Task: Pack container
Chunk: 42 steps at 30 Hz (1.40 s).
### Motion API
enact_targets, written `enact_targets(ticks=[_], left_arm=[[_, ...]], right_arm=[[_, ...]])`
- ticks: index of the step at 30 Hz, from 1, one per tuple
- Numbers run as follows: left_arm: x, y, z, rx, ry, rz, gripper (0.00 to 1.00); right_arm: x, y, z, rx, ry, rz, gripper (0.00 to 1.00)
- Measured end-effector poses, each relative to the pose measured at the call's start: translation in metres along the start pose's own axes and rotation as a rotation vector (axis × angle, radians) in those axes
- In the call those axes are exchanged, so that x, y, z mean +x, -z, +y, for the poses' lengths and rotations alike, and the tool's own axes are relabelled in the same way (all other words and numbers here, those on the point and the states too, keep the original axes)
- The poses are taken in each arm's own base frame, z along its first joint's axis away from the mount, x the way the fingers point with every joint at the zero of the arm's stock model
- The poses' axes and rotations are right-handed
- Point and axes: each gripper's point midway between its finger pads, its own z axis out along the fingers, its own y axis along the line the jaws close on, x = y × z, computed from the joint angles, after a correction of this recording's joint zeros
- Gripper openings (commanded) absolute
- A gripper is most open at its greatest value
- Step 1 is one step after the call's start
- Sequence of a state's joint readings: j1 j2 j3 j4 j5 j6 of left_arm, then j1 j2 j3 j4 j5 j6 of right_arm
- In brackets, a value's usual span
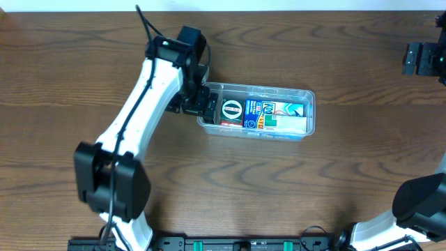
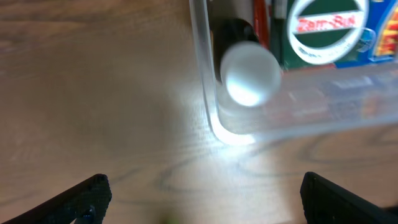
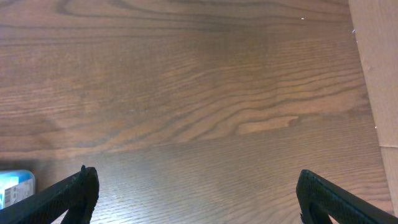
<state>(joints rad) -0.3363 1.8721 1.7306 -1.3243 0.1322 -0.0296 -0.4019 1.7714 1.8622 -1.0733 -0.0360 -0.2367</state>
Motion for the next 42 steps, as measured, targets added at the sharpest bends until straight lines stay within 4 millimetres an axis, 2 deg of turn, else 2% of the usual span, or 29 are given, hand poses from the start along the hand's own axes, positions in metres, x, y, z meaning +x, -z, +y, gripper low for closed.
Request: enact_targets(ticks=[5,10,14,17,20,24,30,31,35,37,42], left_arm=[[0.026,0.053,-0.002,0.010,-0.006,-0.100,0.98],[0.057,0.116,-0.004,0.032,-0.004,-0.296,0.98],[0.083,0.149,-0.004,0.051,-0.009,-0.464,0.98],[0.097,0.158,-0.003,0.066,-0.013,-0.588,0.98],[0.103,0.149,-0.001,0.082,-0.002,-0.672,0.98],[0.100,0.117,0.001,0.112,0.037,-0.760,0.98],[0.088,0.040,0.006,0.172,0.173,-0.771,0.98],[0.089,0.025,0.007,0.183,0.214,-0.749,0.98],[0.100,-0.014,0.011,0.197,0.350,-0.629,0.98],[0.105,-0.025,0.012,0.193,0.394,-0.575,0.98],[0.105,-0.038,0.020,0.150,0.444,-0.534,0.98]], right_arm=[[0.000,0.000,0.000,0.000,0.000,0.000,0.99],[0.000,0.000,0.000,0.000,0.000,0.000,0.99],[0.000,0.000,0.000,0.000,0.000,0.000,0.99],[0.000,0.000,0.000,-0.001,0.000,0.001,0.99],[0.000,0.000,0.000,0.000,0.000,0.000,0.99],[0.000,0.000,0.000,0.000,-0.001,0.000,0.99],[0.000,0.000,0.000,0.000,-0.003,0.000,0.99],[0.000,0.000,0.000,0.000,-0.003,0.000,0.99],[0.000,0.000,0.000,0.000,-0.003,0.000,0.99],[0.000,0.000,0.000,0.000,-0.003,0.000,0.99],[0.000,0.000,0.000,0.000,-0.003,0.000,0.99]])
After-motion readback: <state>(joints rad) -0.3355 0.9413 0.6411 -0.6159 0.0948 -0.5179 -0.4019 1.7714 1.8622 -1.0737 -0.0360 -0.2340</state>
